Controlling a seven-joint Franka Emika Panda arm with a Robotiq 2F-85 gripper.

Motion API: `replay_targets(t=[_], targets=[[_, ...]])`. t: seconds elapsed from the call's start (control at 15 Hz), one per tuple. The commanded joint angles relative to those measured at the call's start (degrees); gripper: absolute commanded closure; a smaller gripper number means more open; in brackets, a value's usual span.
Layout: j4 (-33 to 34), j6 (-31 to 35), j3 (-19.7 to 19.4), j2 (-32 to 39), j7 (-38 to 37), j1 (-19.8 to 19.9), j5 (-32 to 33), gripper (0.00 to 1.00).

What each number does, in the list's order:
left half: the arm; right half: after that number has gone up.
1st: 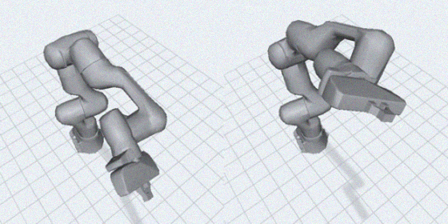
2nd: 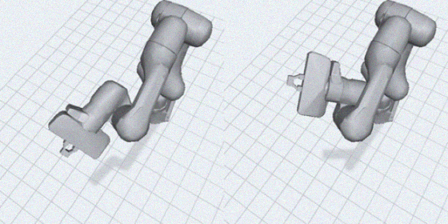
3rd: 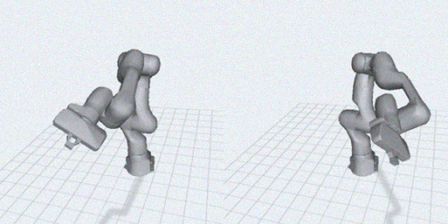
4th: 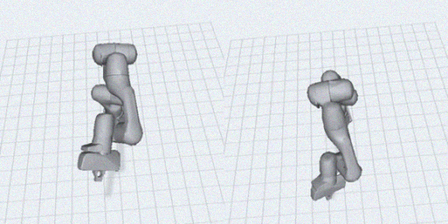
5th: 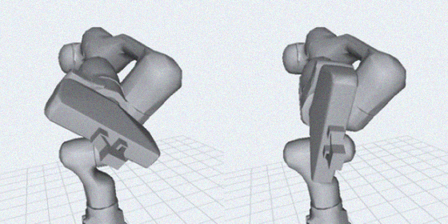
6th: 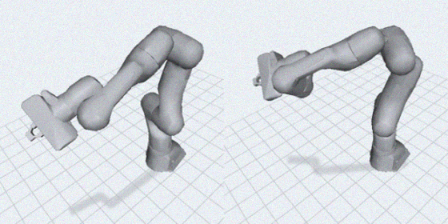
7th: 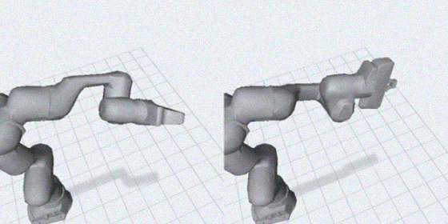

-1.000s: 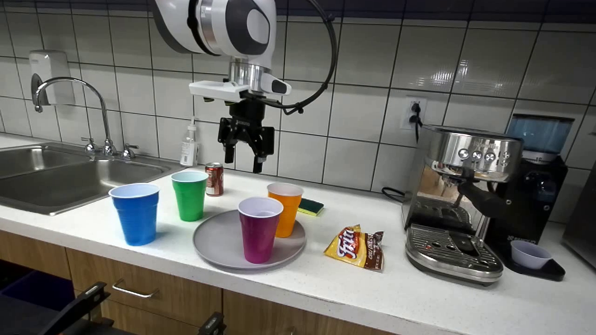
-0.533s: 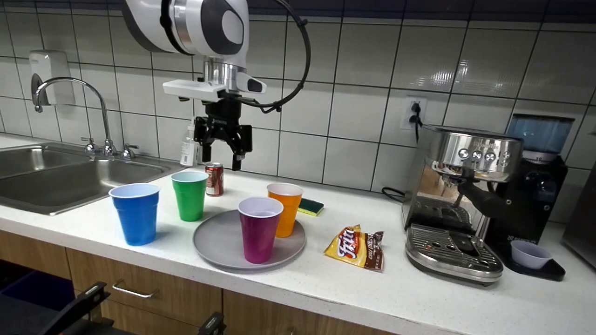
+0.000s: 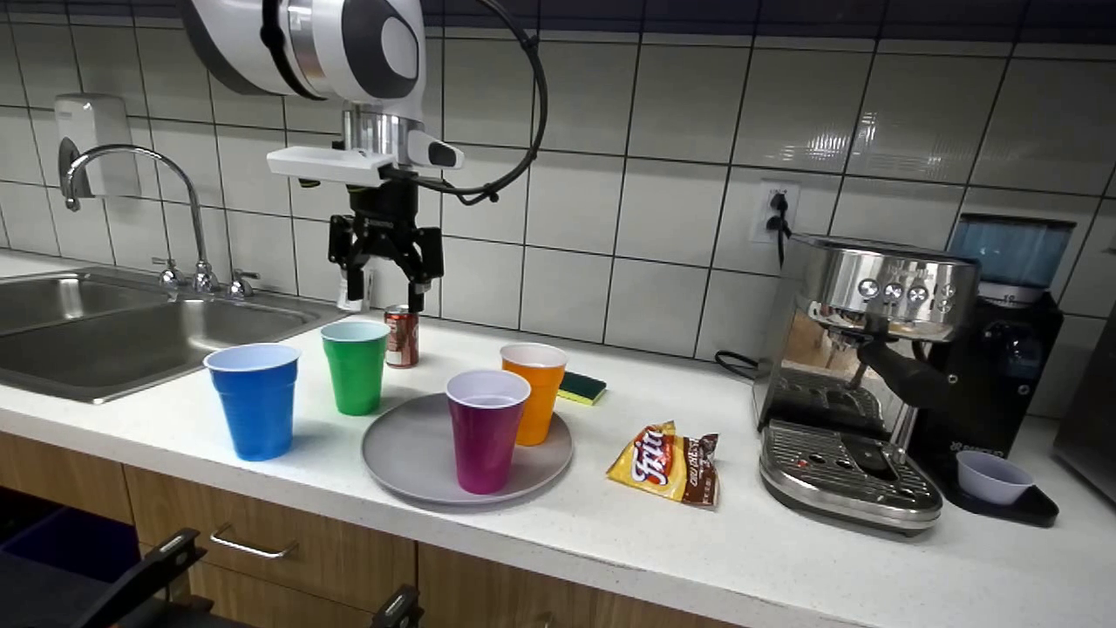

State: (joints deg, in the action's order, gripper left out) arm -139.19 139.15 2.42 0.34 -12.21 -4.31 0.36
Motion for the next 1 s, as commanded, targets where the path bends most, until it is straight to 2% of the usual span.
replay_targets(t=[0.0,0.93], targets=[[-1.7,0.9,1.3,-2.5,0.3,-0.6,2.2,0.0],[-2.9,3.8,5.7,-1.5,-1.1,-4.7,4.4,0.0]])
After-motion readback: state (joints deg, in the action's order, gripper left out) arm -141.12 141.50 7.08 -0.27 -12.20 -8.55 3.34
